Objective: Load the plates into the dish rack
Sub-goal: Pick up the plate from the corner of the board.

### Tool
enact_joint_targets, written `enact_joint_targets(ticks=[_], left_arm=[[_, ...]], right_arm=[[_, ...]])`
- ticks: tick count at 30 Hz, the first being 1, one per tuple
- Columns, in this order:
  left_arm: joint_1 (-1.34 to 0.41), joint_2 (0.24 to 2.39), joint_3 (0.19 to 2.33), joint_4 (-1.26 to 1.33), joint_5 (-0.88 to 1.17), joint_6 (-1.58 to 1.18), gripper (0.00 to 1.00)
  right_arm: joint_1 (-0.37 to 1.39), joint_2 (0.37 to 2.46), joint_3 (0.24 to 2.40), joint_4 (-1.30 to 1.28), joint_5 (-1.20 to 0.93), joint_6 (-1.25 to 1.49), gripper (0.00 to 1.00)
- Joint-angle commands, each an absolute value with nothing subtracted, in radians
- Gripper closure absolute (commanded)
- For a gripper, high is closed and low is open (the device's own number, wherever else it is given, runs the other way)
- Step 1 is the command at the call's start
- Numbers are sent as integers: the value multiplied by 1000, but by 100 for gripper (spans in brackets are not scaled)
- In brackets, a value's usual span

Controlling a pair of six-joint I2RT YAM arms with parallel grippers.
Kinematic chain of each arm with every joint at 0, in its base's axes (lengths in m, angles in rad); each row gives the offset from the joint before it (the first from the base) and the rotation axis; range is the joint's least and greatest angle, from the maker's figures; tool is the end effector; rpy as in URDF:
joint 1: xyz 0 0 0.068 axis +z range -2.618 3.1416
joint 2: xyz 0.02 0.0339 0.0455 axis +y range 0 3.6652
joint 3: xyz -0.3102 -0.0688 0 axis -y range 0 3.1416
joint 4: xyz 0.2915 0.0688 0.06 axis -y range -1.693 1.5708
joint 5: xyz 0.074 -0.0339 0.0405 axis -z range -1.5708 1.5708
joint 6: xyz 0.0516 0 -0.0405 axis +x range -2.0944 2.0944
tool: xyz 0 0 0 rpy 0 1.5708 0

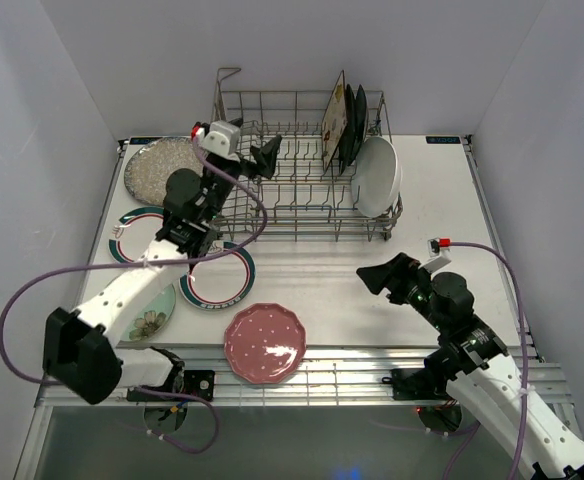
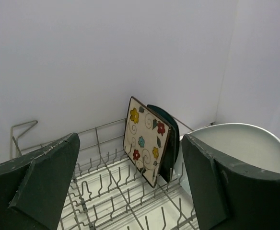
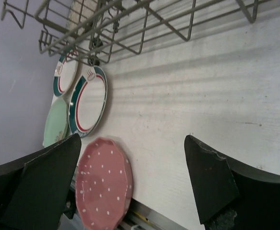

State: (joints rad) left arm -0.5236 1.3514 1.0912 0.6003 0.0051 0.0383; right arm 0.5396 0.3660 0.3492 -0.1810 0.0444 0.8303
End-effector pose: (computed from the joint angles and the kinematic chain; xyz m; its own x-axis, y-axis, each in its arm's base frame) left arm 0.3186 -0.1842 0.4411 0.3080 -0.1336 -0.9420 0.4927 0.8694 0.0378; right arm 0.1264 0.0730 0.2549 -0.4651 0.5810 -0.6679 -0.1967 0.6678 0.7179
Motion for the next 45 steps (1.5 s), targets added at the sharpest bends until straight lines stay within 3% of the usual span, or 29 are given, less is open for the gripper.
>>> enact_joint_targets(ticks=[1,3,5,10,21,35,45], left_arm=[[-522,1181,1011,531,75,80,2],[-520,1085,945,473,84,78,2],[-522,1022,901,448,94,71,2],[-520,876,830,332,90,20,2],[-522,813,690,284,181,140,2],[-520,632,456,295,146,230,2],[-520,638,423,313,127,239,2]], right_arm=[[541,348,307,-58,-95,808,5],[541,342,278,-35,-124,819,1],[541,327,252,-28,-141,824,10],[543,282,215,-49,-163,827,10],[541,345,273,-230,-129,710,5],[561,425,152,-51,-166,724,0],[695,475,112,54,-20,765,0]])
